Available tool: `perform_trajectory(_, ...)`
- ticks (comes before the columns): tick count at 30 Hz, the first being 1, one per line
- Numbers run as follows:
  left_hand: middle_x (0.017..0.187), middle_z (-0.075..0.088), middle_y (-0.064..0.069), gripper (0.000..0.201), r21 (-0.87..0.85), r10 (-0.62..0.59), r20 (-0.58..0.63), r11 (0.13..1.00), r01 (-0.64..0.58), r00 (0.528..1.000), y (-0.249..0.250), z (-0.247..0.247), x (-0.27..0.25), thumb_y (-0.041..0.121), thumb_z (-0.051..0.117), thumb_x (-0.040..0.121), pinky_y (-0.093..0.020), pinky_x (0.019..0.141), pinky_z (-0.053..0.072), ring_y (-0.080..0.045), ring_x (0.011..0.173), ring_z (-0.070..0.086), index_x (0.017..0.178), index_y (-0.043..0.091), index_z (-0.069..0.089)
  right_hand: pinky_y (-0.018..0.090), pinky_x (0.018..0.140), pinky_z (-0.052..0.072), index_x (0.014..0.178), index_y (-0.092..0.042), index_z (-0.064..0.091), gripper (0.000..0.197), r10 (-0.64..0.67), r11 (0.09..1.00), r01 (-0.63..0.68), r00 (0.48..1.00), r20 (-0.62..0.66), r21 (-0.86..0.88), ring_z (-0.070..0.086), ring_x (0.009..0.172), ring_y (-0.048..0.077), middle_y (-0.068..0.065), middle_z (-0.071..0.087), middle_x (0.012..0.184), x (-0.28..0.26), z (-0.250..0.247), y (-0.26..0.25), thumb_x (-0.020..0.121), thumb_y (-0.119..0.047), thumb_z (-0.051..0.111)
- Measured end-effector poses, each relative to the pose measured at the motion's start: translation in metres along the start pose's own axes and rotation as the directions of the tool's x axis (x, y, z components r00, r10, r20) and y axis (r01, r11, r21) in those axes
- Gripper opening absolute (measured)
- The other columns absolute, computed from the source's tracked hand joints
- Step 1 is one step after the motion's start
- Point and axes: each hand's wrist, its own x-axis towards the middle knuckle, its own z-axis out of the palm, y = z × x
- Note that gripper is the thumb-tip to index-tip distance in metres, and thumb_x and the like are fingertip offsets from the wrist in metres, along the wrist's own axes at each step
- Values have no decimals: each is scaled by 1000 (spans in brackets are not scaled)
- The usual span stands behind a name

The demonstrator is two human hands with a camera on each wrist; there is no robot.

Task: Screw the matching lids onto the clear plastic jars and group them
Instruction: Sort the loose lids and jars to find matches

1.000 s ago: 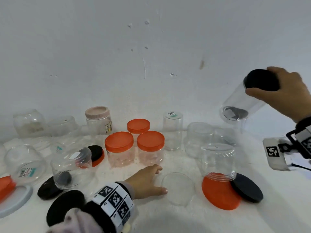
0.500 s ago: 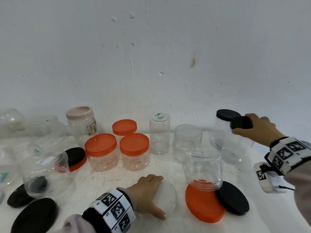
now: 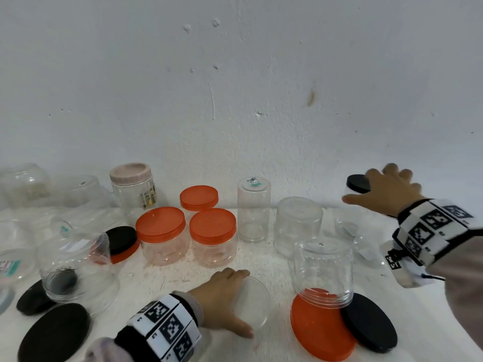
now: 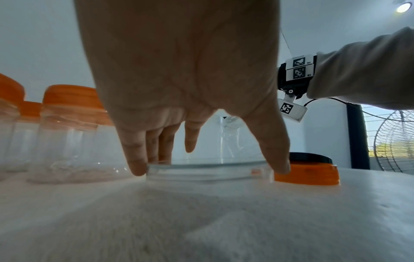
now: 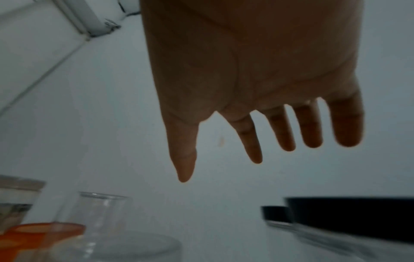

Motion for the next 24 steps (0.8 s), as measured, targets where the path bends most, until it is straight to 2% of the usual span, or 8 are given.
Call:
perform_trajectory(2,156,13,5,113,-42,-10,-43,999,9,999,-3,-3,-2,56,75,70,-38,117,22,-16,143,16,152,25,4,47,99,35,130,-15,47,74,-138,990,139,990,31,-27,33,124,34,13,38,134,2,-2,-24,77,-65,61)
perform_trajectory(5,157,10,8,113,-94,-16,-95,996,7,995,-8,-6,-7,57,75,70,-35,117,21,-12,143,14,152,26,3,44,104,32,144,-16,33,88,-249,961,270,941,231,-65,30,133,32,12,34,145,6,2,-56,79,-71,54)
perform_trajectory(8,157,8,10,114,-143,-18,-135,990,-1,991,-14,-8,-13,59,75,69,-34,118,19,-9,143,12,152,27,2,40,107,32,150,-18,23,95,-266,930,346,867,420,-125,34,136,25,7,32,150,8,11,-77,79,-75,50)
perform_trajectory(12,157,12,12,114,-203,-40,-180,979,3,983,-20,-9,-22,60,75,68,-32,118,19,-7,142,15,151,29,4,34,105,34,151,-18,16,103,-243,905,385,818,521,-182,40,133,21,1,35,151,11,17,-88,76,-75,54)
perform_trajectory(15,156,12,13,113,-225,-58,-194,974,13,979,-24,-10,-27,61,74,68,-28,117,19,-6,141,17,151,30,4,26,82,39,152,-19,8,102,-235,901,388,811,537,-193,52,95,14,0,36,151,11,17,-92,78,-70,57)
perform_trajectory(18,155,14,13,113,-240,-71,-200,971,22,977,-27,-10,-32,62,74,68,-25,115,19,-6,140,19,151,32,4,21,63,37,152,-17,7,100,-243,893,397,820,518,-210,38,60,5,1,41,146,10,16,-93,81,-67,57)
perform_trajectory(20,156,13,13,114,-244,-80,-195,969,31,978,-28,-10,-34,63,73,67,-25,115,19,-6,140,18,151,32,3,21,64,38,151,-15,8,101,-253,882,412,823,508,-228,42,64,7,2,45,141,9,16,-93,80,-67,58)
perform_trajectory(24,156,15,12,114,-255,-84,-203,966,30,976,-30,-10,-39,65,73,66,-24,113,21,-7,140,20,151,33,3,28,77,42,150,-13,9,104,-282,883,414,845,454,-223,53,93,18,8,40,139,5,17,-92,78,-66,62)
